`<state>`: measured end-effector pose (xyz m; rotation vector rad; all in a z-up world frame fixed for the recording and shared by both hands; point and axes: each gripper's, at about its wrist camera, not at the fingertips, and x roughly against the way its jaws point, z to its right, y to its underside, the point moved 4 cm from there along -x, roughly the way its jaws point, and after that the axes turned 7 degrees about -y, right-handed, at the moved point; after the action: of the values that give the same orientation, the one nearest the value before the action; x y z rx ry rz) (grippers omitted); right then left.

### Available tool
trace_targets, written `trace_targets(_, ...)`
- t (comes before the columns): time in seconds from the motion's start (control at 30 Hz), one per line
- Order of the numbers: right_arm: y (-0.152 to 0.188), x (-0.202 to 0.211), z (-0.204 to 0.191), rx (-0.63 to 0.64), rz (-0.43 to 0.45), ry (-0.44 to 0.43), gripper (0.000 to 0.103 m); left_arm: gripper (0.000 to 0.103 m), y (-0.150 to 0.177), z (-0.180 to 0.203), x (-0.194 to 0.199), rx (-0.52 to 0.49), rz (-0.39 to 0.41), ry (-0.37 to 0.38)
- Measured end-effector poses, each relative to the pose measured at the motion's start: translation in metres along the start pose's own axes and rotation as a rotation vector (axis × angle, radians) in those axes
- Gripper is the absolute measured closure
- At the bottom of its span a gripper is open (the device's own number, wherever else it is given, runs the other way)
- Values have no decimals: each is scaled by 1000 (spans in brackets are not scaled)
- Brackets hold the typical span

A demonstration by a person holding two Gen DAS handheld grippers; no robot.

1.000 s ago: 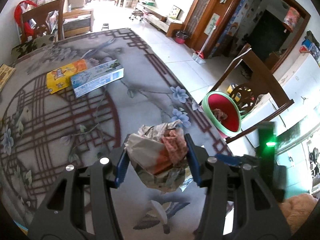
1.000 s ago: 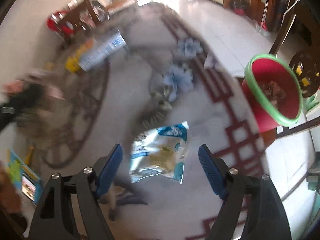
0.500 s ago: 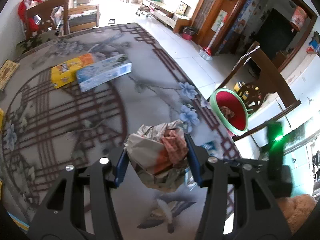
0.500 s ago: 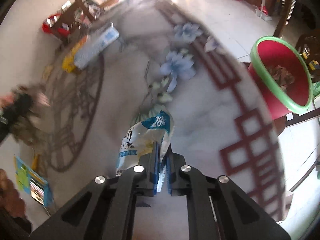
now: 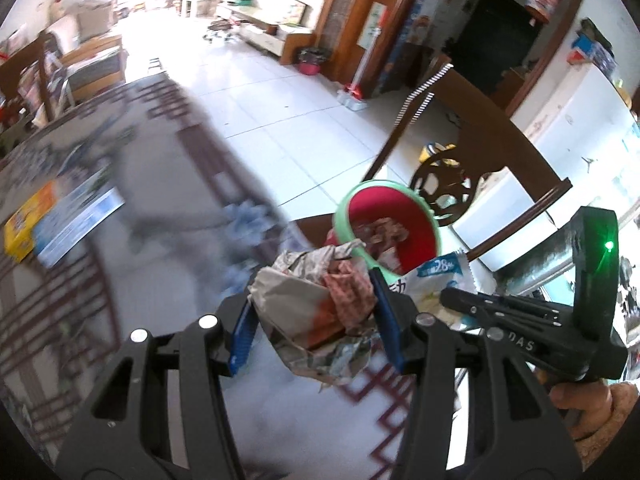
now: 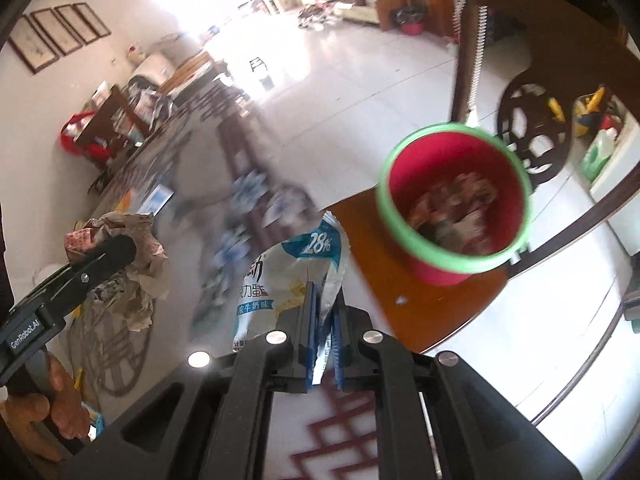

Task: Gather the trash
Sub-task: 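Carry the snack wrapper with the right tool while the left tool carries the foil to the bucket, then open both tools to drop the wrapper and foil into the red bucket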

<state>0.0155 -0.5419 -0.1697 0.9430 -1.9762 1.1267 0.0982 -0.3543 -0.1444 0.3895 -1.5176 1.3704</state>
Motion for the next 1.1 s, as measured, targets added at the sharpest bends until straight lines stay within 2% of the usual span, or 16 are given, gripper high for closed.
trace_targets(0.3,-42,18,76,-78,52,32,94,53,-36,82,-49,-89,-32,67)
trace_targets(0.7,-89,12,143,-114,97,119,91,53,-101,151,-116,-200,-26,113)
trace_targets(0.77,-96,10,152,-120,103,132,79,43,-108,159,-123,-210,-21,110)
trace_targets(0.87,-102,9,160,-129,123,157,61,34,-114,163,-127,-202,-13,116)
trace_targets(0.9,-103,10,162,-134,132,162,50,31,-115,164,-127,-200,-14,118)
trace_targets(0.93,-104,10,163,-136,138,166,48,27,-116,164,-127,-196,-9,122)
trace_targets(1.1,-104,16,157,-136,144,178,48,27,-116,156,-118,-188,-4,126)
